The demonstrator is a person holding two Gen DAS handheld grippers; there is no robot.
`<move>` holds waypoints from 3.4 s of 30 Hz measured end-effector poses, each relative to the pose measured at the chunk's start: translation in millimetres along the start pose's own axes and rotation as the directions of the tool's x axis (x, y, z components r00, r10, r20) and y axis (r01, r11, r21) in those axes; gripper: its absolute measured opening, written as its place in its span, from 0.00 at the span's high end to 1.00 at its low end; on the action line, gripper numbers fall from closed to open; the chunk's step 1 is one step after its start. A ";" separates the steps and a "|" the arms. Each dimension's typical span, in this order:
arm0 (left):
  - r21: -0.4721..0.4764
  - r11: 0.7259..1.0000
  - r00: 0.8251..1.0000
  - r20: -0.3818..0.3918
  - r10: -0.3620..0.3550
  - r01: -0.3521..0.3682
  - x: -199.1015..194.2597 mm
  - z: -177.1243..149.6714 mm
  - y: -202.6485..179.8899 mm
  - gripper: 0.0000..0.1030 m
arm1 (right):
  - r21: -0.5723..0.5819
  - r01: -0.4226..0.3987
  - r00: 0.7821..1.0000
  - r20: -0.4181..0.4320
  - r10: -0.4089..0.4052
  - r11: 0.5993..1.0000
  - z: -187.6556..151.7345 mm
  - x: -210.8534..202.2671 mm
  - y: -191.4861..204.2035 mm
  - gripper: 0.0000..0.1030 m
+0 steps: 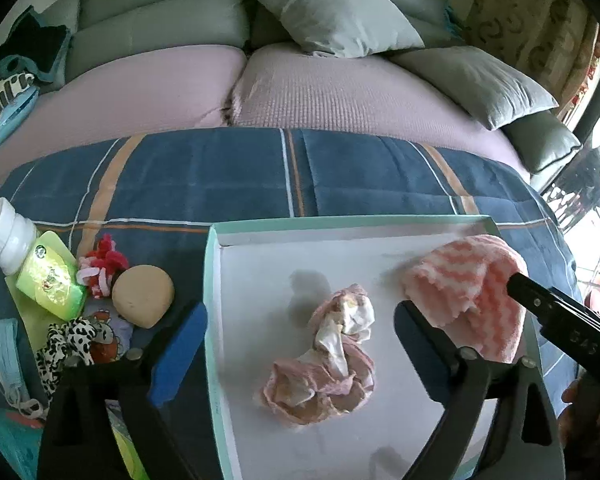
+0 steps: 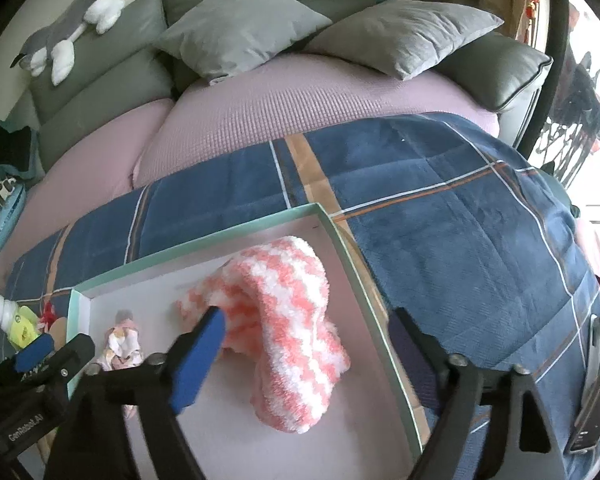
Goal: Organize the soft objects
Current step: 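Open the left gripper to drop the pink cloth while the right gripper releases the knit cloth, then move both grippers back toward the remaining items, then grasp the blue face mask with the left gripper while the right gripper grasps the green tissue pack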
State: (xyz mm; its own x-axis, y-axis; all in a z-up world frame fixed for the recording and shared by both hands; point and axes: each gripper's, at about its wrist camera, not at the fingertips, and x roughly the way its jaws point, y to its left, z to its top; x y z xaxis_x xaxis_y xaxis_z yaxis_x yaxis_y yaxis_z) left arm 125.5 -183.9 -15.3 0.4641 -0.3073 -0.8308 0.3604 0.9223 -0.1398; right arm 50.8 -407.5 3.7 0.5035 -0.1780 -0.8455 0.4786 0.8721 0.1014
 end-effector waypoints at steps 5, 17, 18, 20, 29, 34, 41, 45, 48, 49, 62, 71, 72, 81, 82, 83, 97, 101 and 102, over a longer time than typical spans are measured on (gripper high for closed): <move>-0.025 1.000 1.000 0.009 -0.003 0.004 -1.3 1.5 5.8 0.04 | 0.016 -0.006 1.000 0.020 0.005 1.000 1.2 -2.5 -1.9 0.00; -0.053 0.999 0.994 0.107 0.009 -0.004 -29.1 10.8 18.8 0.04 | 0.064 0.007 0.999 0.045 -0.009 0.998 5.1 -11.5 -10.8 0.00; -0.057 0.998 0.993 0.113 0.009 -0.003 -31.6 11.1 20.0 0.04 | 0.061 0.008 0.999 0.045 -0.011 0.998 5.4 -12.7 -10.5 0.00; -0.071 0.997 0.992 0.126 0.004 0.004 -36.1 12.7 23.4 0.04 | 0.065 0.003 0.999 0.047 -0.006 0.998 5.2 -14.5 -10.6 0.00; -0.116 0.993 0.988 0.157 -0.006 0.024 -51.2 17.3 42.7 0.04 | 0.027 -0.063 0.995 0.078 0.061 0.998 6.1 -27.3 13.5 0.00; -0.149 0.989 0.988 0.154 0.030 -0.007 -61.5 17.1 64.3 0.04 | -0.025 -0.142 0.988 0.059 0.143 0.990 2.6 -28.7 49.9 0.00; -0.208 0.976 0.982 0.162 0.093 -0.058 -85.7 14.2 100.1 0.04 | -0.122 -0.181 0.982 0.026 0.185 0.976 -9.3 -31.0 99.0 0.00; -0.232 0.967 0.981 0.141 0.137 -0.101 -96.5 11.4 118.4 0.04 | -0.164 -0.209 0.977 0.013 0.213 0.964 -17.6 -34.6 121.3 0.00; -0.243 0.958 0.976 0.115 0.187 -0.155 -103.0 8.1 130.7 0.04 | -0.189 -0.228 0.973 -0.002 0.232 0.955 -22.7 -35.5 136.5 0.00; -0.248 0.954 0.973 0.107 0.202 -0.171 -105.2 7.2 134.8 0.04 | -0.193 -0.231 0.972 -0.005 0.235 0.953 -24.4 -34.7 139.8 0.00; -0.365 0.881 0.936 0.067 0.347 -0.300 -136.1 -13.5 199.7 0.04 | -0.200 -0.348 0.936 -0.124 0.329 0.916 -56.7 -14.5 198.4 0.00; -0.448 0.796 0.888 0.008 0.460 -0.408 -155.8 -37.7 254.1 0.04 | -0.276 -0.374 0.926 -0.167 0.339 0.886 -75.9 -9.4 231.9 0.00; -0.457 0.793 0.891 0.006 0.455 -0.402 -156.8 -39.8 258.9 0.04 | -0.281 -0.376 0.925 -0.169 0.341 0.883 -77.3 -9.4 233.7 0.00; -0.491 0.796 0.921 -0.038 0.387 -0.355 -146.2 -45.4 286.4 0.04 | -0.360 -0.394 0.918 -0.202 0.342 0.846 -89.1 -15.7 252.8 0.00; -0.487 0.802 0.928 -0.052 0.368 -0.345 -141.7 -44.5 288.4 0.04 | -0.371 -0.397 0.917 -0.206 0.343 0.839 -91.3 -17.4 255.1 0.00; -0.481 0.808 0.933 -0.061 0.355 -0.339 -137.9 -44.2 289.2 0.04 | -0.388 -0.398 0.916 -0.211 0.341 0.831 -94.4 -19.1 257.8 0.00; -0.356 0.922 0.950 -0.309 0.038 -0.153 -50.4 -40.8 320.3 0.04 | -0.507 -0.399 0.911 -0.315 0.267 0.764 -138.0 -10.5 278.2 0.00; -0.361 0.924 0.936 -0.352 -0.009 -0.126 -36.3 -39.2 325.5 0.04 | -0.526 -0.393 0.912 -0.328 0.246 0.755 -145.4 -6.8 280.0 0.00; -0.351 0.927 0.932 -0.363 -0.006 -0.131 -33.4 -37.9 324.9 0.04 | -0.529 -0.391 0.912 -0.330 0.242 0.753 -145.7 -5.7 280.8 0.00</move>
State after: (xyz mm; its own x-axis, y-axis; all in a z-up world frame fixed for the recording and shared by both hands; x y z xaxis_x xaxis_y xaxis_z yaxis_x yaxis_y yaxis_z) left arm 196.5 134.9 -53.3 0.1366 -0.2065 -0.9689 -0.0106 0.9777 -0.2099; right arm 77.6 -95.2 -39.4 0.3378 0.1990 -0.9199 -0.2166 0.9676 0.1298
